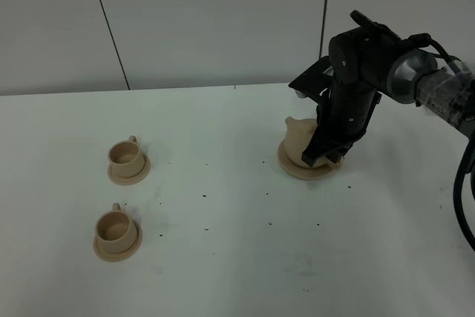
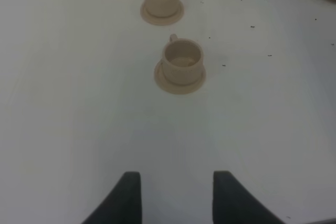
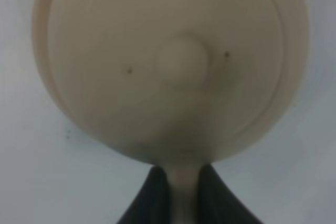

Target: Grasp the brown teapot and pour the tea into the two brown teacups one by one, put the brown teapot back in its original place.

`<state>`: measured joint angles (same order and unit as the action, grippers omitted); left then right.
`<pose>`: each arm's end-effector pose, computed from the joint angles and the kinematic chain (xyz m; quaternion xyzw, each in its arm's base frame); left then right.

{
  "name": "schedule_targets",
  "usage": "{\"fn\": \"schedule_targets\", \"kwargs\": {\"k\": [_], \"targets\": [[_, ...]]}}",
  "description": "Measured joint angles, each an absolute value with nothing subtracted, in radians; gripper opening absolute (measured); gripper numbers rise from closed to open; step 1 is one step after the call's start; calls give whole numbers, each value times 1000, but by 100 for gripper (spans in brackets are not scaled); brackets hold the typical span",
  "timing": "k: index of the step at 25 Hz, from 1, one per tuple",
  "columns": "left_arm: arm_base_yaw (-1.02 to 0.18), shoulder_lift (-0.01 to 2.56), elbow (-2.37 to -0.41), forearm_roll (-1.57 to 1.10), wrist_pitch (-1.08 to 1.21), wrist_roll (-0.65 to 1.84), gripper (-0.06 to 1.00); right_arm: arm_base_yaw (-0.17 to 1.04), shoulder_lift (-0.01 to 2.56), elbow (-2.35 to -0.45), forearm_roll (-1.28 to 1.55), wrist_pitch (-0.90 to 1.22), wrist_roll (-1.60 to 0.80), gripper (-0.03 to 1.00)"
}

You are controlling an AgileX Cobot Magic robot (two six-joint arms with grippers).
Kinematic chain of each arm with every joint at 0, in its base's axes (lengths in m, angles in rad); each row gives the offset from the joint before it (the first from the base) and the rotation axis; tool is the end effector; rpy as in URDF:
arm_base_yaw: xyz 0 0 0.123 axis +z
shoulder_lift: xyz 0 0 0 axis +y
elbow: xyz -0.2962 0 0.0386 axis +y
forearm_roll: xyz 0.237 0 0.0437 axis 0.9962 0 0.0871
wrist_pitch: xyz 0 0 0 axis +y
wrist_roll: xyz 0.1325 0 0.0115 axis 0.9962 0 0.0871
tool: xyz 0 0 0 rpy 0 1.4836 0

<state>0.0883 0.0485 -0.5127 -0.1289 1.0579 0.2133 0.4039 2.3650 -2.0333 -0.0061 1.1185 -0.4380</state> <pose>0.0154 -0.0136 0.2573 0.0549 0.8582 0.0124 0.5103 0.4637 0.1974 0.1370 -0.4074 0.9073 -0.0046 0.1036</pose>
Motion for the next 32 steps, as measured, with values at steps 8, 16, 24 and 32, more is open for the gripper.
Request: {"fn": "schedule_targets", "kwargs": {"k": [8,16,24,32], "targets": [[88,49,-513,-129,1058,213,39,404,2365,-2055,0,1157,-428,9],[88,49,-513,-129,1058,213,39,404,2360,-2055,0,1155,-425,9],[88,49,-513,-129,1058,213,39,413,2308,-2071,17,1155,-457,9],[88,49,-513,-129,1058,213,39,508,2305,-2133,20,1132,-500,9]]}}
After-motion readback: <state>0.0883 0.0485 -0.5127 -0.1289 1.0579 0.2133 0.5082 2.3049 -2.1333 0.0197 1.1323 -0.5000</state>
